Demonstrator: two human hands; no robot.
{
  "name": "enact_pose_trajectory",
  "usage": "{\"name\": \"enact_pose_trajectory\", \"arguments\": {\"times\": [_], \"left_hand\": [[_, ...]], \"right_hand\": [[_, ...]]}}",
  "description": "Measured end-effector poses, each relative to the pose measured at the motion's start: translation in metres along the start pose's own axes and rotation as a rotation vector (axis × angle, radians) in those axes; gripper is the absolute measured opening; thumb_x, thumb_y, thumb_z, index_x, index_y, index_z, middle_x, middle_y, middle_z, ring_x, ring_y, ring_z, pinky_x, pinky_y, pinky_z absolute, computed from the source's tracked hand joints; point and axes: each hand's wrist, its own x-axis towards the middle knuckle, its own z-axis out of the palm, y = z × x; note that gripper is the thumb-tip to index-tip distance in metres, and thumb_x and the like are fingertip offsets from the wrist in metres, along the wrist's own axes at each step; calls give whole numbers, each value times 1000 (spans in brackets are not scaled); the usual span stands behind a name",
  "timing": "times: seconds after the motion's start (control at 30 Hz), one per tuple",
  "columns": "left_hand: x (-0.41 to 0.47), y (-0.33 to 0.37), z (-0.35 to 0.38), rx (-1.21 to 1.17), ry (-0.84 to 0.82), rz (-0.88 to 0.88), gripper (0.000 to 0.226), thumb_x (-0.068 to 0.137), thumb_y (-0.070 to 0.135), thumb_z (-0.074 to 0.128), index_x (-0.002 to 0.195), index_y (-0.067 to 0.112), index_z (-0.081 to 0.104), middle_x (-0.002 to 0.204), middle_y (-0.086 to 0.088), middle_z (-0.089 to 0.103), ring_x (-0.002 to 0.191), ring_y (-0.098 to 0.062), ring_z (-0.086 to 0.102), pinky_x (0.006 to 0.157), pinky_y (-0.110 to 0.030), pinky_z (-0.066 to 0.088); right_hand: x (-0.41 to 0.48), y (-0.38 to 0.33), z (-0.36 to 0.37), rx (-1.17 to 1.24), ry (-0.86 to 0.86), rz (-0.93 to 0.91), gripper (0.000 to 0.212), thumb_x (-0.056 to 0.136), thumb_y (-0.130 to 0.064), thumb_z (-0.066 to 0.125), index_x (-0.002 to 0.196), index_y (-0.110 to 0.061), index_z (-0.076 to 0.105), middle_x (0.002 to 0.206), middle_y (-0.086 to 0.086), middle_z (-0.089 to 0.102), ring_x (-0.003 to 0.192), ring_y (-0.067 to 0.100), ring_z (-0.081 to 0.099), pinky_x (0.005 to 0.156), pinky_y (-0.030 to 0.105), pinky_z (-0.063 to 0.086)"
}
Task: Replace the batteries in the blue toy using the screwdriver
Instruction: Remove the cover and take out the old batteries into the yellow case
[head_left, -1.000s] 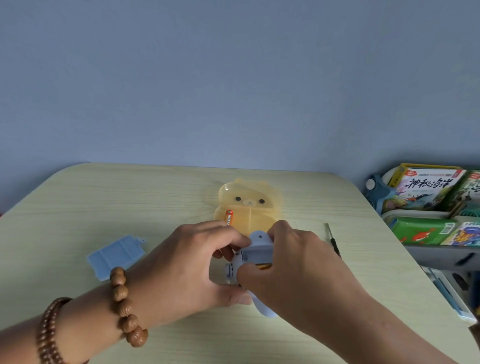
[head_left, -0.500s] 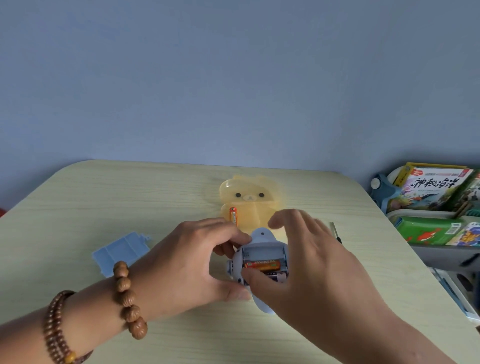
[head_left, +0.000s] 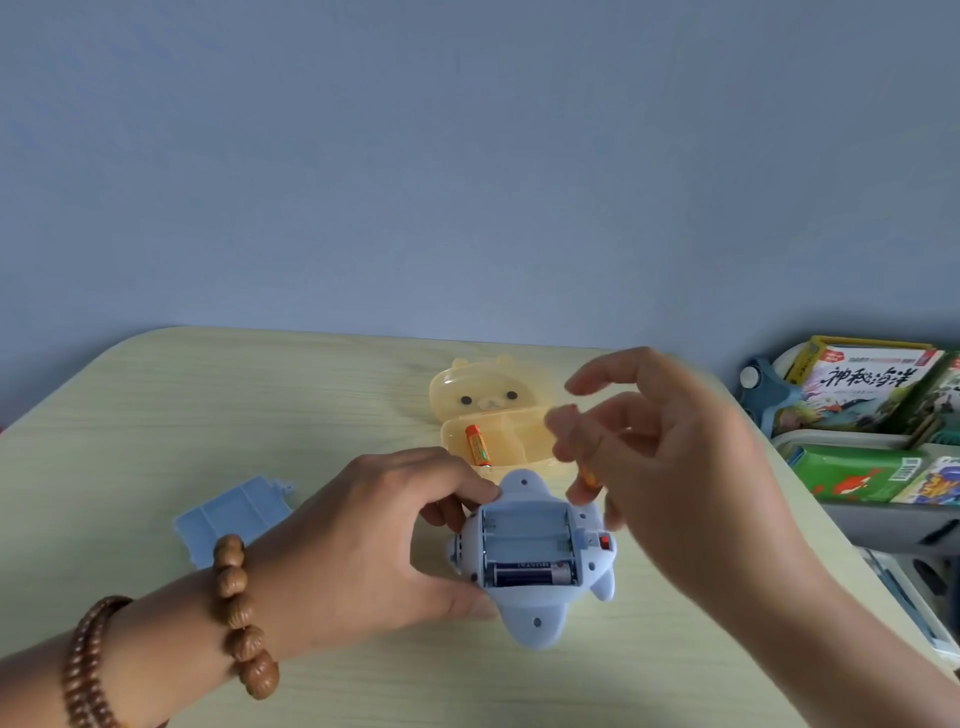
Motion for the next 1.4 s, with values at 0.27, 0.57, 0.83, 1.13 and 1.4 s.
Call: {"name": "enact_pose_trajectory", "arguments": {"times": [0.27,0.57,0.83,1.13,1.4], "left_hand": [[2,0,-1,26,-14,3,61,57,55,90,111,41,67,108,28,63,100,0,63,83,-12,48],[2,1,-1,27,-23,-6,64,57,54,90,114,40,66,111,31,61,103,4,61,84,-8,46],[3,1,-1,27,-36,-19,67,57,55,90,117,39,66,110,31,62,103,5,62,82,-5,45],[5,3,-1,25,-34,-32,66,56,52,92,116,37,67,111,33,61,102,4,62,75,-2,44],[5,4,-4,42,-23,-31,60,57,48,92,110,38,68,103,25,67,99,2,64,83,-11,48]], "right_hand": [[46,15,-14,482,-202,373,51,67,-8,83,114,4,68,110,23,70,84,26,79,78,29,64],[69,19,4,-389,-280,-117,61,59,-43,94,115,-38,69,93,-20,71,74,-8,68,62,6,48],[86,37,26,-548,-488,-296,56,63,-48,90,115,-35,71,104,-20,64,87,2,64,74,24,54],[89,47,27,-498,-498,-294,57,66,-44,90,118,-32,70,109,-17,66,90,2,65,78,27,57],[23,24,-26,-238,-506,-187,76,57,-65,81,126,-46,59,120,-31,63,112,-8,60,88,19,55]]}}
